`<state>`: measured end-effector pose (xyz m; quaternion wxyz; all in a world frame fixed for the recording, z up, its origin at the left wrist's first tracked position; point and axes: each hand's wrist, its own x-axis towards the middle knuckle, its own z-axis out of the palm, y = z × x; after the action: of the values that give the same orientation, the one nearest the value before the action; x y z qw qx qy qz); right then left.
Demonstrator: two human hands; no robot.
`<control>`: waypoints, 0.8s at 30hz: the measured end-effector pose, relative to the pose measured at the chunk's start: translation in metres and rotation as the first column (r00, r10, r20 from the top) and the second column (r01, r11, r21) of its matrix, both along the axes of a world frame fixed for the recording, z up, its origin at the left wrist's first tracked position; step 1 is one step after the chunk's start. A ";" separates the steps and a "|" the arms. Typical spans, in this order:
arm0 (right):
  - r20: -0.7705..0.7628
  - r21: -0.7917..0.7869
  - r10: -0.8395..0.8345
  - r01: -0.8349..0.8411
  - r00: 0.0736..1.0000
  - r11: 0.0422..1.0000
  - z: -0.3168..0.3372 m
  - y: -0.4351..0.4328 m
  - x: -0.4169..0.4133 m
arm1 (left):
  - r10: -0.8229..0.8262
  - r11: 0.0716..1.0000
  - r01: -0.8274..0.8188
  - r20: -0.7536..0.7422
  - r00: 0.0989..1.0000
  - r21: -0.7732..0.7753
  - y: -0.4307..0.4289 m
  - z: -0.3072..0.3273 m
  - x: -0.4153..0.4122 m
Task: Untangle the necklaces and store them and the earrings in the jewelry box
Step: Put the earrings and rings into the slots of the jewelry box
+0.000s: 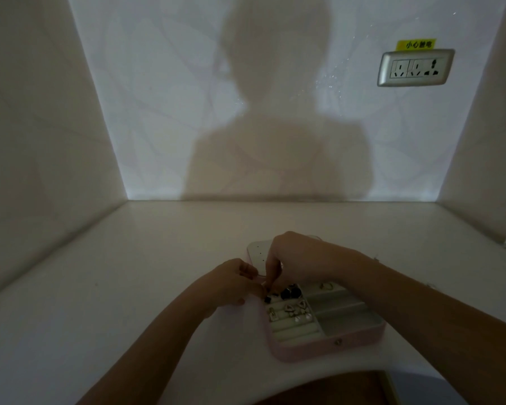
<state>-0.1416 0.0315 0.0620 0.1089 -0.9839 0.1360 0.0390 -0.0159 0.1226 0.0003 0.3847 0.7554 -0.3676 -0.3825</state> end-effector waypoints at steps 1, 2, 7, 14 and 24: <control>-0.003 -0.009 0.001 -0.001 1.000 1.000 0.000 0.000 0.001 | 0.000 1.000 0.000 -0.001 1.000 -0.003 0.000 0.000 0.000; -0.008 -0.018 0.001 -0.001 1.000 1.000 -0.001 0.000 0.001 | -0.001 1.000 0.001 -0.002 1.000 -0.007 0.001 -0.001 0.000; -0.016 -0.036 0.004 -0.004 1.000 0.999 -0.001 0.002 0.004 | -0.003 1.000 0.003 -0.005 1.000 -0.007 0.000 -0.001 0.001; 0.038 -0.102 -0.018 0.022 0.999 0.995 -0.014 0.005 0.007 | -0.009 1.000 0.009 -0.004 1.000 -0.009 0.000 -0.001 0.001; 0.144 0.088 -0.004 -0.008 0.990 0.996 -0.002 0.013 -0.018 | -0.020 0.999 0.020 0.000 1.000 -0.029 0.005 0.002 -0.001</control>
<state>-0.1600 0.0448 0.0605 0.1618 -0.9785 0.1249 -0.0259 -0.0173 0.1281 0.0023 0.3919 0.7459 -0.3806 -0.3811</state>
